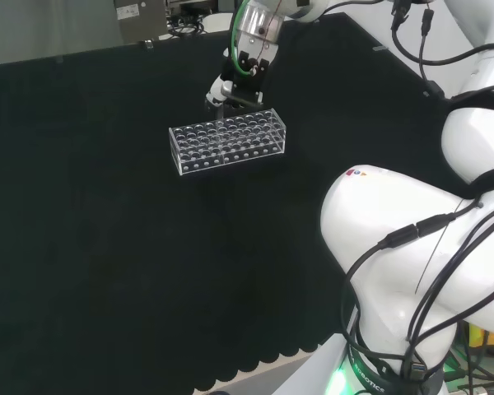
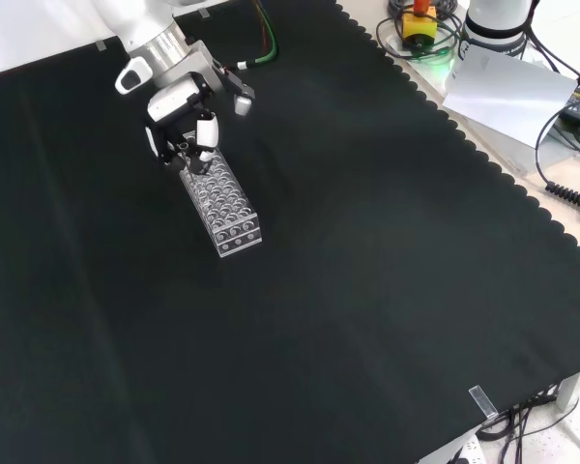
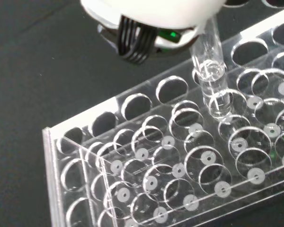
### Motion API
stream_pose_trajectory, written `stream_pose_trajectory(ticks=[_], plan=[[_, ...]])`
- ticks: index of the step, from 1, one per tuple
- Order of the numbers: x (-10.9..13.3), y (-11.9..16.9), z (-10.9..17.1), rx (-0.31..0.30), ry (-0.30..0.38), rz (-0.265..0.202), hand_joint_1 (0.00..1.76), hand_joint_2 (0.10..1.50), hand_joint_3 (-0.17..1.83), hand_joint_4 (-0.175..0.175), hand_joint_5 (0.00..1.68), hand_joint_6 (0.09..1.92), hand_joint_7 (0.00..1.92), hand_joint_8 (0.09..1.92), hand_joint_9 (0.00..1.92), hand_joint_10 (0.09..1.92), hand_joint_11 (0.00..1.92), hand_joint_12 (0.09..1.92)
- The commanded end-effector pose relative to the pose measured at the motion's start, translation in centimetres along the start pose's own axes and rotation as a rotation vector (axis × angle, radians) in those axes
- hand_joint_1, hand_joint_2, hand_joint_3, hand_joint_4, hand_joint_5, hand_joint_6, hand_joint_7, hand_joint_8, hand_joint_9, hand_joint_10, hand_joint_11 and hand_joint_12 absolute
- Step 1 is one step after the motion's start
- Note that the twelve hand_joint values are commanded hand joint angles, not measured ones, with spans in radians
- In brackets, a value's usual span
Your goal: Put the test tube back in the rack.
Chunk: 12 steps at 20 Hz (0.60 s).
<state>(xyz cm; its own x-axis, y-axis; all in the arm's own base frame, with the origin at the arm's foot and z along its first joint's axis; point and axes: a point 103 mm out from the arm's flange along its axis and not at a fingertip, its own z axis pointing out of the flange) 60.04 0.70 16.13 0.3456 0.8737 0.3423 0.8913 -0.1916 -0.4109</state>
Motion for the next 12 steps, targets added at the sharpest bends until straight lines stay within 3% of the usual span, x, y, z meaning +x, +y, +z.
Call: stream_pose_trajectory(ticks=[1, 9, 11, 12], plan=[[-0.33, 0.22, 0.94, 0.008, -0.006, -0.005, 1.22, 0.68, 0.59, -0.175, 1.3, 0.58, 1.72, 0.41, 1.59, 0.46, 1.15, 0.99], [-0.14, 0.35, 1.44, 0.023, 0.002, -0.01, 1.22, 0.68, 0.59, -0.175, 1.3, 0.58, 1.72, 0.41, 1.59, 0.46, 1.15, 0.99], [-0.28, 0.42, 1.48, 0.063, 0.057, -0.018, 1.22, 0.69, 0.59, -0.175, 1.3, 0.59, 1.71, 0.41, 1.58, 0.46, 1.14, 1.01], [-0.39, 0.46, 1.47, 0.1, 0.087, -0.025, 1.25, 0.7, 0.57, -0.175, 1.28, 0.61, 1.57, 0.48, 1.53, 0.49, 1.07, 1.08]])
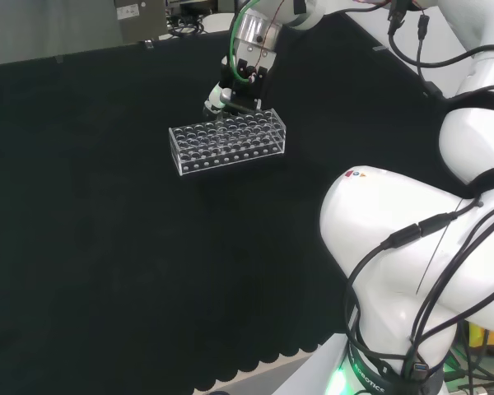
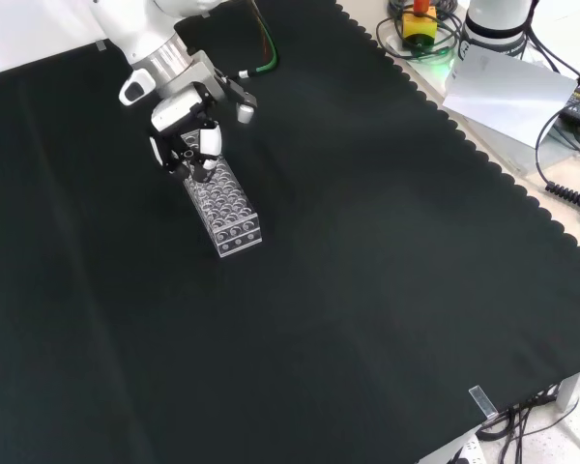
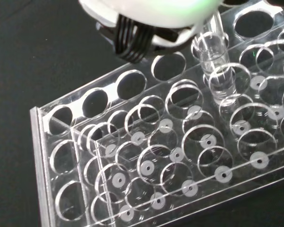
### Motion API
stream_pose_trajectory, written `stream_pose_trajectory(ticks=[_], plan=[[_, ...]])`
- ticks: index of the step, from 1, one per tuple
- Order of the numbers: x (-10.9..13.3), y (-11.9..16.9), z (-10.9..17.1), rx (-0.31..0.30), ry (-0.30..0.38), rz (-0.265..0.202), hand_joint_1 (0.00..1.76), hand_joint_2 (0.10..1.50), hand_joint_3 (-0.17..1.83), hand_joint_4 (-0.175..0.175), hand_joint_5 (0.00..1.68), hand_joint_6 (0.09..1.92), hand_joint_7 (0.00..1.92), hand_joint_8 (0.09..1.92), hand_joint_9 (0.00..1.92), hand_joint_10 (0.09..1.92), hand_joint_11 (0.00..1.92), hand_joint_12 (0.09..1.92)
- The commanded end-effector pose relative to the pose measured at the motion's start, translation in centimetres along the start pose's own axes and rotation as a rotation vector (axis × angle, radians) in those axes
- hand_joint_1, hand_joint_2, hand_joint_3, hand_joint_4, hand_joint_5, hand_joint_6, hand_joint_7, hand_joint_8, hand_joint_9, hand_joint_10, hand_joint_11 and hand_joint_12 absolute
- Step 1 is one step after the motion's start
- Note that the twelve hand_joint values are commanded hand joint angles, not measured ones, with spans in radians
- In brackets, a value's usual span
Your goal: Put the test tube back in the rack.
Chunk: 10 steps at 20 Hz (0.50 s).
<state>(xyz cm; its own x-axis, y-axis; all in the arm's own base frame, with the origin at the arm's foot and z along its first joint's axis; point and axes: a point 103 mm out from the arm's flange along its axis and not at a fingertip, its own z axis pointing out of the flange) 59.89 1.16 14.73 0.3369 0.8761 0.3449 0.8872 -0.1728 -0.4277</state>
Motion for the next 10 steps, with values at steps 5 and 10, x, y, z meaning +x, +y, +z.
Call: stream_pose_trajectory(ticks=[5, 10], plan=[[-0.7, -0.4, -0.7, 0.164, 0.133, -0.065, 1.06, 0.63, 0.61, -0.112, 0.64, 0.76, 0.79, 0.91, 0.82, 0.84, 0.51, 1.47], [-0.8, -1.8, -2.4, 0.155, 0.13, -0.09, 1.02, 0.59, 0.64, -0.09, 0.5, 0.76, 0.56, 0.98, 0.6, 0.9, 0.39, 1.5]])
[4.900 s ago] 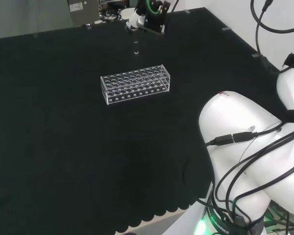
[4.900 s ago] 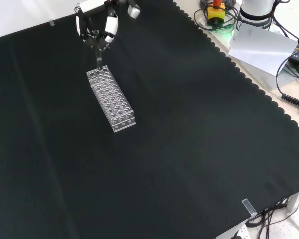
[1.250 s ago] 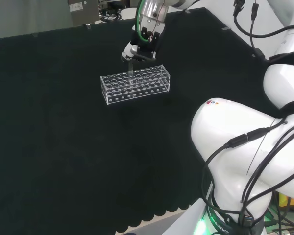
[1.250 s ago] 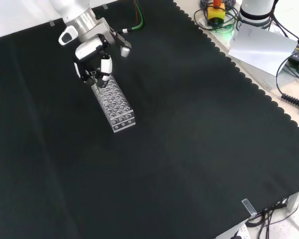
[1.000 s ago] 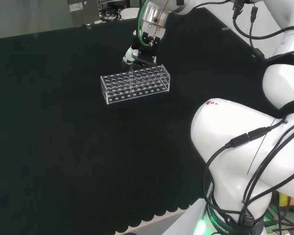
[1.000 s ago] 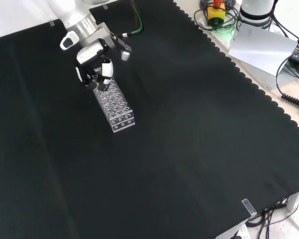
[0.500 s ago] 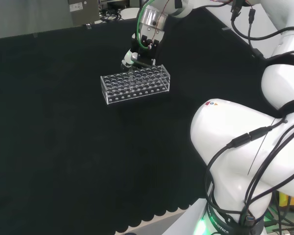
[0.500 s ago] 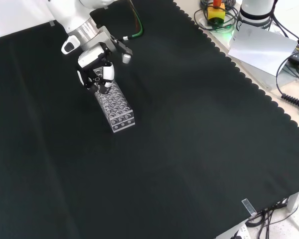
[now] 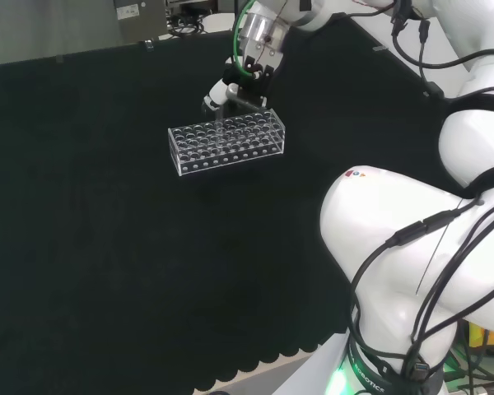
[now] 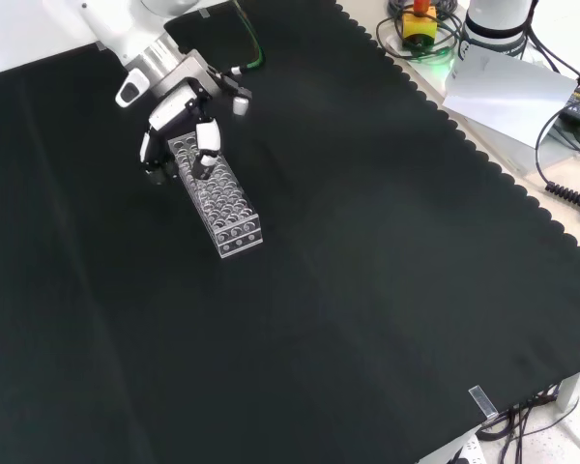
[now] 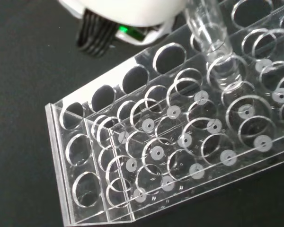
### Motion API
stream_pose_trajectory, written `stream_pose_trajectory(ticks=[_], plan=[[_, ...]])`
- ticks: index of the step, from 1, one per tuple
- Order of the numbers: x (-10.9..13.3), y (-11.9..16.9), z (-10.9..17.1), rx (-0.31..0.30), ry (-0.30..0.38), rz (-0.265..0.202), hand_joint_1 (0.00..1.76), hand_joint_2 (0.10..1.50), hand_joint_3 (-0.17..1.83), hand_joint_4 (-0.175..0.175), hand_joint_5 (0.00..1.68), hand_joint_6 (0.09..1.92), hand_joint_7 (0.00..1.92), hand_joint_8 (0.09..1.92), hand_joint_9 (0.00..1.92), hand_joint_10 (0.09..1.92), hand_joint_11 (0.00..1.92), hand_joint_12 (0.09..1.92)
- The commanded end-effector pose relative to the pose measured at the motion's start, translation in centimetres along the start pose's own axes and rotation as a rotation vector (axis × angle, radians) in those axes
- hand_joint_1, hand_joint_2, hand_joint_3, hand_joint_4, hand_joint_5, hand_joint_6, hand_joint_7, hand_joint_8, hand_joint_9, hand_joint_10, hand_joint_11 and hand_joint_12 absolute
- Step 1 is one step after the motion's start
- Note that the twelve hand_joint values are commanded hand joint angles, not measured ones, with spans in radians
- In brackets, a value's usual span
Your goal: Put the test tube back in the rack.
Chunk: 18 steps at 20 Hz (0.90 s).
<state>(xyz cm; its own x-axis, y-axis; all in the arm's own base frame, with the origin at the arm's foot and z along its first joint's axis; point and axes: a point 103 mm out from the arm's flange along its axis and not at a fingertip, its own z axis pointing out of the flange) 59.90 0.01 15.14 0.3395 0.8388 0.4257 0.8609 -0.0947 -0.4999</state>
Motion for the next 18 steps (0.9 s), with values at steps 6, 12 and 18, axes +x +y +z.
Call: stream_pose_trajectory(ticks=[6, 12, 18], plan=[[1.3, -5.2, -5.5, 0.006, 0.029, -0.107, 1.01, 0.59, 0.63, -0.084, 0.47, 0.75, 0.54, 0.97, 0.57, 0.91, 0.36, 1.5], [3.9, -9.0, -10.4, -0.04, -0.02, -0.164, 1.01, 0.6, 0.63, -0.078, 0.45, 0.73, 0.52, 0.97, 0.56, 0.91, 0.34, 1.5], [6.1, -12.7, -14.7, -0.102, -0.04, -0.2, 1.0, 0.6, 0.62, -0.077, 0.44, 0.72, 0.52, 0.97, 0.55, 0.91, 0.34, 1.51]])
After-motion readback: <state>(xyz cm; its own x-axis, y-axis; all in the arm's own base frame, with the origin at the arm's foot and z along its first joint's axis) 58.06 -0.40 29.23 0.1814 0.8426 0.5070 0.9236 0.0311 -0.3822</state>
